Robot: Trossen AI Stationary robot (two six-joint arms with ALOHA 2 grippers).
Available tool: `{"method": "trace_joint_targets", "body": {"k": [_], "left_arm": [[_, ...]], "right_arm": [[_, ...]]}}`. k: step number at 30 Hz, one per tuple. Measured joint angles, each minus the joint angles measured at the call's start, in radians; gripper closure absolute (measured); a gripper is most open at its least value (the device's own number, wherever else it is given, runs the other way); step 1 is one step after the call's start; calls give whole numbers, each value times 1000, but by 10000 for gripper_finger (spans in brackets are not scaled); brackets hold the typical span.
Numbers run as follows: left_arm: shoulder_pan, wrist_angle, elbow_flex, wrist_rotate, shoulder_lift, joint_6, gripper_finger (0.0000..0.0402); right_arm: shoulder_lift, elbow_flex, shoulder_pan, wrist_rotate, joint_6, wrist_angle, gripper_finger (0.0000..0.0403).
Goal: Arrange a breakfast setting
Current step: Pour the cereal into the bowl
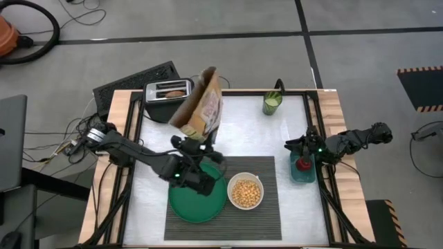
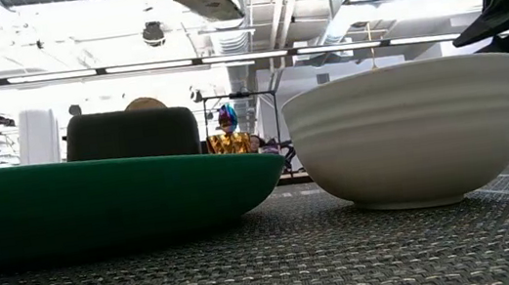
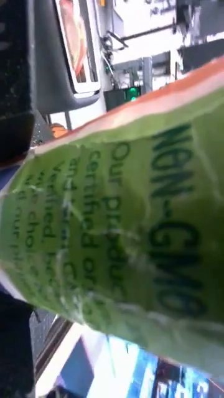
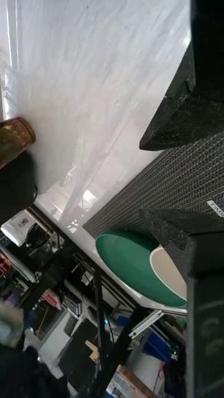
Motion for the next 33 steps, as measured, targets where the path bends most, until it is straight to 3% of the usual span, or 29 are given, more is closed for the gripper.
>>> {"method": "trace_joint_targets", "body": {"k": [9, 18, 25, 33], "left_arm": [[106, 365, -1, 95, 160, 230, 242], [265, 748, -1, 288, 314, 469, 242], [369, 936, 0, 413, 437, 477, 242], [436, 986, 2, 402, 496, 489, 242]], "right_arm": [[0, -1, 0, 0, 0, -7, 214], [0, -1, 0, 0, 0, -20, 214], [0, -1, 0, -2, 0, -21, 214], [0, 0, 0, -3, 0, -22, 214]]}}
